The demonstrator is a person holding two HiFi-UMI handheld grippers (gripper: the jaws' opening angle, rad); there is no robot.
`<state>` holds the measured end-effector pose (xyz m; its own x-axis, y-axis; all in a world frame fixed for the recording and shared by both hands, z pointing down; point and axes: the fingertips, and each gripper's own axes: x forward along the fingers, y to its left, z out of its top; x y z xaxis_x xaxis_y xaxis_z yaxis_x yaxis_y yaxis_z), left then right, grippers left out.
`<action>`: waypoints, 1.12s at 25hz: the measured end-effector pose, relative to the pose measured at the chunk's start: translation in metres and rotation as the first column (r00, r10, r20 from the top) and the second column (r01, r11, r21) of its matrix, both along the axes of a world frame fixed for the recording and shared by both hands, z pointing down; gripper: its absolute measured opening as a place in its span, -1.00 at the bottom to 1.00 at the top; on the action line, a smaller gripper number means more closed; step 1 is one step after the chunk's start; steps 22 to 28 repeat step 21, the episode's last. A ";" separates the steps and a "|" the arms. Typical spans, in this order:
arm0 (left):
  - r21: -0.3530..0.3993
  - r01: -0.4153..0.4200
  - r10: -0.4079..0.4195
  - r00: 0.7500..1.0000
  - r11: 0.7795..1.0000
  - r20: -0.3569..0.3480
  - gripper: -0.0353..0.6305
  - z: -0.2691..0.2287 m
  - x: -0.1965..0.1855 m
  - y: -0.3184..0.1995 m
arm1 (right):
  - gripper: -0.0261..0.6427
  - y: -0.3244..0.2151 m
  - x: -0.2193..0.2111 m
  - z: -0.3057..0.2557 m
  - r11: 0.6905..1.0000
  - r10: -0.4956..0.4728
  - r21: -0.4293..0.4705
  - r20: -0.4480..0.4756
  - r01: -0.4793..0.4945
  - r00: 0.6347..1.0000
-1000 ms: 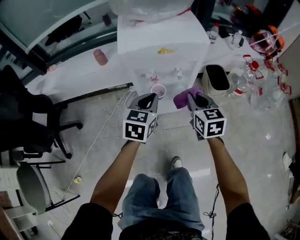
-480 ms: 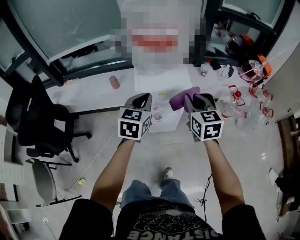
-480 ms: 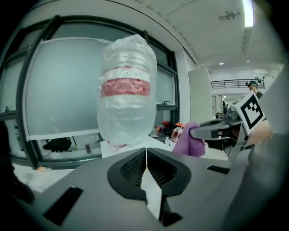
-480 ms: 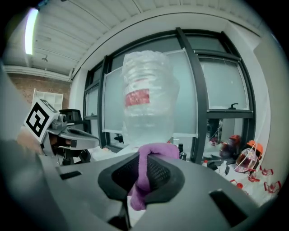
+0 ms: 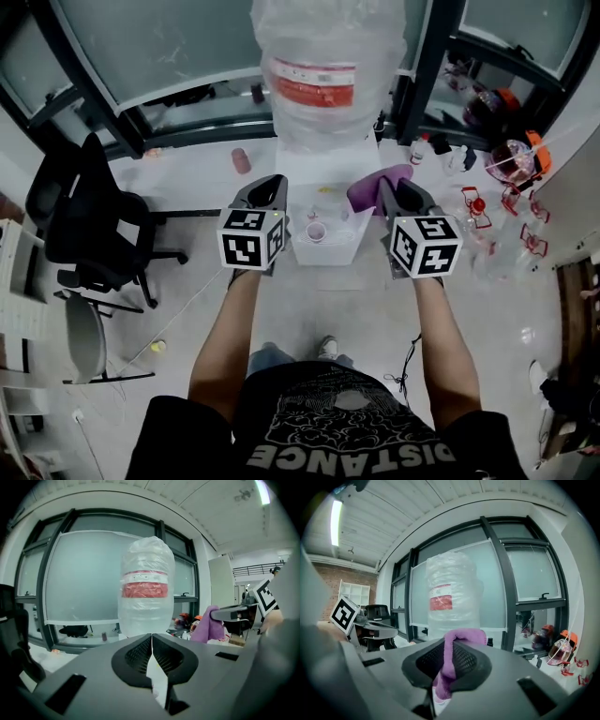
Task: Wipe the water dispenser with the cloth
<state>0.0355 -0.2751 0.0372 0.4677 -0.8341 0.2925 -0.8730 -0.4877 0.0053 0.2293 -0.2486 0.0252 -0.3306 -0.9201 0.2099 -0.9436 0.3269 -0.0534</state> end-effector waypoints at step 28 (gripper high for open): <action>0.020 -0.006 0.004 0.998 1.000 0.061 -0.82 -0.011 0.025 -0.014 | -0.83 -0.024 0.014 -0.013 0.998 -0.039 0.040 0.018 0.038 0.999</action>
